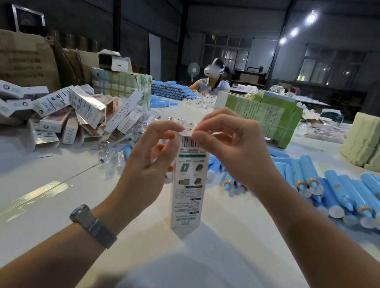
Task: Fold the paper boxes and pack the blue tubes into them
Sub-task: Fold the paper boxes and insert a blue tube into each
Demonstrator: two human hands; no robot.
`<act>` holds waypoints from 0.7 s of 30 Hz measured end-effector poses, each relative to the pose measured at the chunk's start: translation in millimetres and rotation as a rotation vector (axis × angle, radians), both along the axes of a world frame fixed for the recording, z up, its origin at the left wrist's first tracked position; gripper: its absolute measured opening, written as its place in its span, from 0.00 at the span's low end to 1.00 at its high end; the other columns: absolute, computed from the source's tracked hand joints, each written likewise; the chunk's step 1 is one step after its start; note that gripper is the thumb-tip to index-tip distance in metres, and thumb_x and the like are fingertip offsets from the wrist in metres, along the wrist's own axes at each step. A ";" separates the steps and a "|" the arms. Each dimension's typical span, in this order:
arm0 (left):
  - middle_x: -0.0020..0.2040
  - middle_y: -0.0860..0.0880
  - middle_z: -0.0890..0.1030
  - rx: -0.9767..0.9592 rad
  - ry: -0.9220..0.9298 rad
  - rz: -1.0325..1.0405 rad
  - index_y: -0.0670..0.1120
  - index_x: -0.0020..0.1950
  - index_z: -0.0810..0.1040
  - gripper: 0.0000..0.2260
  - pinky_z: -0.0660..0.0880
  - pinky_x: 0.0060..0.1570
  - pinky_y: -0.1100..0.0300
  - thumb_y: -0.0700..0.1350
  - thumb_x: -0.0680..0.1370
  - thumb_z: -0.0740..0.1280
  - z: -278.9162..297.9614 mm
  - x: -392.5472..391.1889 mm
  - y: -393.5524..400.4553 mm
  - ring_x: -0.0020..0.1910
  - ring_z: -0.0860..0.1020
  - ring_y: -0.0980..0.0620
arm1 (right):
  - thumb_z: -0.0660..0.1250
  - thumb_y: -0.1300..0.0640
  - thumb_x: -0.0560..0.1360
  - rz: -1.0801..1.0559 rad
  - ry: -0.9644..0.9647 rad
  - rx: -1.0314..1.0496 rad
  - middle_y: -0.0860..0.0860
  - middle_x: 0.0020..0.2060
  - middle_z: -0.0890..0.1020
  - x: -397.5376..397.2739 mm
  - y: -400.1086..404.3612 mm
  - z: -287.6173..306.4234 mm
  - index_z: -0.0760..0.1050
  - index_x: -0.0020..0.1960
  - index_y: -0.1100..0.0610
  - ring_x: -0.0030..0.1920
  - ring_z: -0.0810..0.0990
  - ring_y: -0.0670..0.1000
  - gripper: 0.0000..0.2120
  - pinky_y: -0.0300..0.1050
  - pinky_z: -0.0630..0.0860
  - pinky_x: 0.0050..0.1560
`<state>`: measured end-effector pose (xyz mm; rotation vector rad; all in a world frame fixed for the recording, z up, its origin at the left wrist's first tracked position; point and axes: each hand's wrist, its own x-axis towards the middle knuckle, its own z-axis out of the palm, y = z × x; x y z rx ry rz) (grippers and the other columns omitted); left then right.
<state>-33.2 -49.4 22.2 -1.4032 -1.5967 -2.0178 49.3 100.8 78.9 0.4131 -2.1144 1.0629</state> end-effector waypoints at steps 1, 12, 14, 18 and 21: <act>0.46 0.57 0.79 -0.004 -0.002 0.003 0.64 0.52 0.74 0.12 0.80 0.37 0.53 0.46 0.81 0.59 1.2 0.3 -0.1 0.46 0.82 0.51 | 0.73 0.64 0.72 -0.002 -0.008 0.006 0.59 0.45 0.80 0.1 -0.4 0.3 0.81 0.45 0.60 0.46 0.81 0.54 0.02 0.54 0.80 0.50; 0.47 0.63 0.77 0.014 0.073 0.129 0.66 0.51 0.73 0.05 0.79 0.38 0.59 0.54 0.78 0.64 -0.4 1.6 4.7 0.46 0.81 0.53 | 0.72 0.68 0.72 0.049 -0.054 -0.028 0.60 0.43 0.76 -0.9 3.3 4.1 0.81 0.52 0.59 0.42 0.79 0.50 0.11 0.46 0.81 0.49; 0.47 0.64 0.78 0.027 0.139 0.180 0.61 0.53 0.72 0.05 0.77 0.36 0.64 0.53 0.78 0.63 0.1 1.0 5.9 0.44 0.80 0.56 | 0.72 0.69 0.72 0.051 -0.066 -0.026 0.62 0.43 0.77 -0.9 4.3 5.1 0.82 0.52 0.60 0.42 0.80 0.50 0.10 0.47 0.81 0.50; 0.46 0.63 0.78 0.030 0.167 0.201 0.59 0.55 0.72 0.06 0.77 0.35 0.63 0.47 0.82 0.62 -1.7 1.2 6.9 0.43 0.81 0.56 | 0.72 0.69 0.72 0.014 -0.047 -0.002 0.60 0.42 0.77 -0.1 1.5 5.7 0.83 0.50 0.62 0.40 0.80 0.50 0.08 0.52 0.82 0.48; 0.46 0.65 0.79 0.024 0.160 0.200 0.59 0.55 0.72 0.08 0.77 0.36 0.66 0.45 0.82 0.60 -2.0 2.3 6.7 0.45 0.81 0.58 | 0.72 0.67 0.72 -0.026 -0.042 0.003 0.59 0.42 0.77 -0.3 -0.6 4.9 0.83 0.49 0.62 0.42 0.80 0.56 0.06 0.57 0.80 0.48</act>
